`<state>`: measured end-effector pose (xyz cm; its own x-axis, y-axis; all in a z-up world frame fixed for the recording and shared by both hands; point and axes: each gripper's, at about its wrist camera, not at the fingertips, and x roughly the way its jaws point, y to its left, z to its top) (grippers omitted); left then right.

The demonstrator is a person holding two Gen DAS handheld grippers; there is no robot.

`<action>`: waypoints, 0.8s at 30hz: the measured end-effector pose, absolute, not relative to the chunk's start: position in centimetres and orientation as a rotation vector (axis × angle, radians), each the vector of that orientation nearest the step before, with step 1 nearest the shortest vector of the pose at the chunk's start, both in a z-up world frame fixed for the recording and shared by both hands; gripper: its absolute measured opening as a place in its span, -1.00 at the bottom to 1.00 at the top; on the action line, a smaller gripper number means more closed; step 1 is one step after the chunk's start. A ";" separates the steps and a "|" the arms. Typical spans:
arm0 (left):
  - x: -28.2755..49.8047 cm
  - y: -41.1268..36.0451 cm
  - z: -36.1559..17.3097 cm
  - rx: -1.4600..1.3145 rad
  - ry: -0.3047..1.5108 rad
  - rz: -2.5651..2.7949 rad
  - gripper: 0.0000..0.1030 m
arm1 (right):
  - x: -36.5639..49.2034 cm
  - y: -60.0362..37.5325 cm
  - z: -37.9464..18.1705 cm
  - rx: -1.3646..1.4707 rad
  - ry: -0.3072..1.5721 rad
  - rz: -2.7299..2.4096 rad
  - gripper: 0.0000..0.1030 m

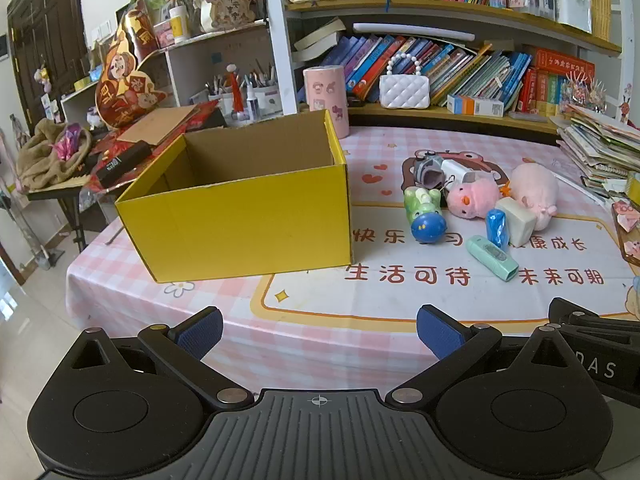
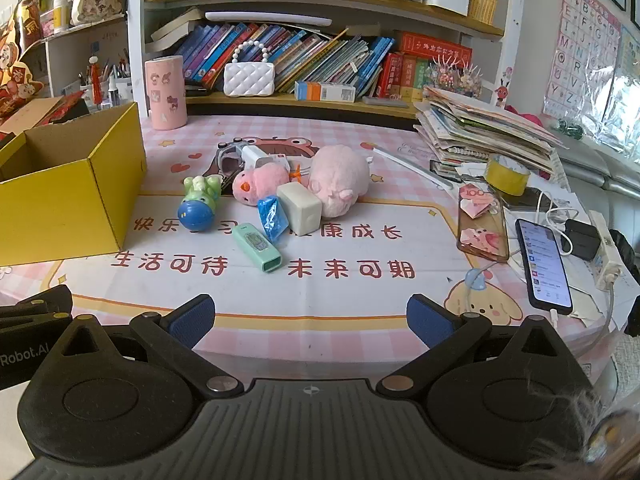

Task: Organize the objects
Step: 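Move both tools toward the toys beside the yellow box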

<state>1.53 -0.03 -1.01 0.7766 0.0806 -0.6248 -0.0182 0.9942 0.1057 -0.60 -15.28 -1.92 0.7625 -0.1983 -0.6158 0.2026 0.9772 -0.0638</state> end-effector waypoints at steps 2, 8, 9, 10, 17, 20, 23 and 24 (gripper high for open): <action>1.5 0.0 -1.0 0.095 0.680 0.053 1.00 | -0.5 -15.3 -2.0 0.006 0.670 -0.218 1.00; 1.5 0.0 -1.0 0.095 0.680 0.053 1.00 | -0.4 -15.5 -2.1 0.007 0.671 -0.218 0.99; 1.5 0.0 -1.0 0.095 0.680 0.053 1.00 | -0.4 -15.5 -2.1 0.007 0.671 -0.218 0.99; 1.5 -0.1 -1.1 0.095 0.681 0.053 1.00 | -0.4 -15.5 -2.1 0.007 0.671 -0.218 0.99; 1.9 -0.8 -1.7 0.095 0.691 0.057 1.00 | 0.1 -15.9 -2.5 0.007 0.680 -0.212 0.97; 2.1 -1.0 -1.7 0.094 0.695 0.061 1.00 | 0.4 -16.3 -2.5 0.008 0.685 -0.205 0.97; 2.2 -1.2 -1.5 0.094 0.699 0.065 1.00 | 0.6 -16.5 -2.5 0.009 0.690 -0.199 0.97; 2.3 -1.3 -1.5 0.094 0.702 0.066 1.00 | 0.7 -16.5 -2.5 0.008 0.691 -0.197 0.97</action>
<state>2.27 -1.28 -1.53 0.7618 0.0925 -0.6411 -0.0290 0.9936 0.1089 0.70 -16.53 -2.49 0.7530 -0.1775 -0.6337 0.1830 0.9814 -0.0575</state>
